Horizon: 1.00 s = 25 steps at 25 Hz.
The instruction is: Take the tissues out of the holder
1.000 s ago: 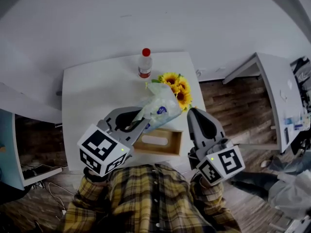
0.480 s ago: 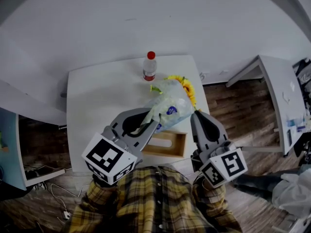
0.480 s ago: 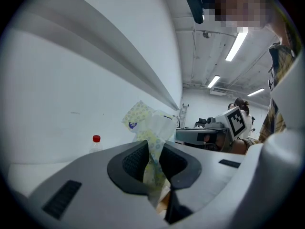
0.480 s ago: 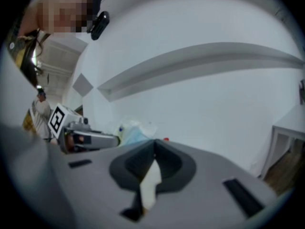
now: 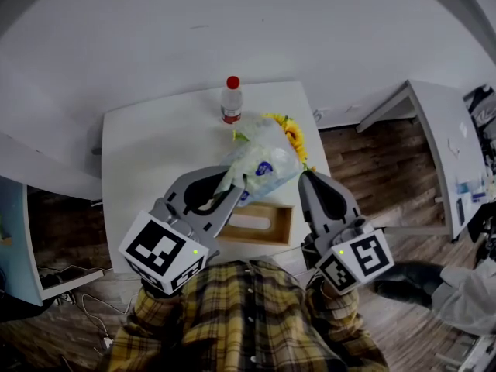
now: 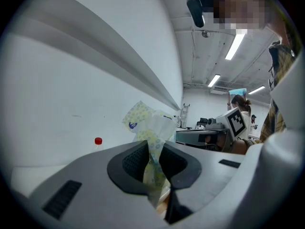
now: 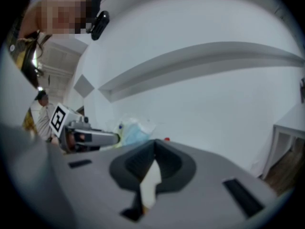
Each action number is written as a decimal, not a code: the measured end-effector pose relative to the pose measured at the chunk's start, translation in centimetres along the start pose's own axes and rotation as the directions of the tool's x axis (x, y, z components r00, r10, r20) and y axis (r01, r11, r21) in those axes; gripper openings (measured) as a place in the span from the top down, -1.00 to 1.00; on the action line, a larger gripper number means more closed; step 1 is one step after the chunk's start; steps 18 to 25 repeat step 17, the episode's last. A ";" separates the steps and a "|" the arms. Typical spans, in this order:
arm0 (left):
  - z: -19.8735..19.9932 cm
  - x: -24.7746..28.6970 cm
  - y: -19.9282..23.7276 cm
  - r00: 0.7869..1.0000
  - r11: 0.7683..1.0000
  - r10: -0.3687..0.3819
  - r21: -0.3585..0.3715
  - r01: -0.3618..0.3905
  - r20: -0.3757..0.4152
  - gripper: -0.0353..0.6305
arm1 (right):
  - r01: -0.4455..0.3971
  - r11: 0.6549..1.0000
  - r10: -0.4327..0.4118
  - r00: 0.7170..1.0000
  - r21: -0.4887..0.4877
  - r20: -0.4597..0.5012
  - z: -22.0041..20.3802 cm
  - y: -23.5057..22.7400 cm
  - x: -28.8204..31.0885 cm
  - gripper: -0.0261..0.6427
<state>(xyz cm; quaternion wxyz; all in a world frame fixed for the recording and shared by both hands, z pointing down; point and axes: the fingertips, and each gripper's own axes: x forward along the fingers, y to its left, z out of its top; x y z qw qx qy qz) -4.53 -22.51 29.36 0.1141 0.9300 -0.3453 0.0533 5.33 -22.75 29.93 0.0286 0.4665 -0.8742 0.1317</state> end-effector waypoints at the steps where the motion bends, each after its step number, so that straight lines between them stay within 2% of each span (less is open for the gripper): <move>1: 0.0 0.0 0.0 1.000 1.000 0.001 0.002 -0.001 -0.003 0.70 | -0.002 1.000 0.002 1.000 0.001 -0.001 0.0 0.0 0.0 0.89; 25: 0.1 0.1 0.1 1.000 1.000 0.003 0.005 -0.003 -0.012 0.70 | -0.027 1.000 0.027 1.000 0.007 -0.007 0.0 0.3 0.6 0.89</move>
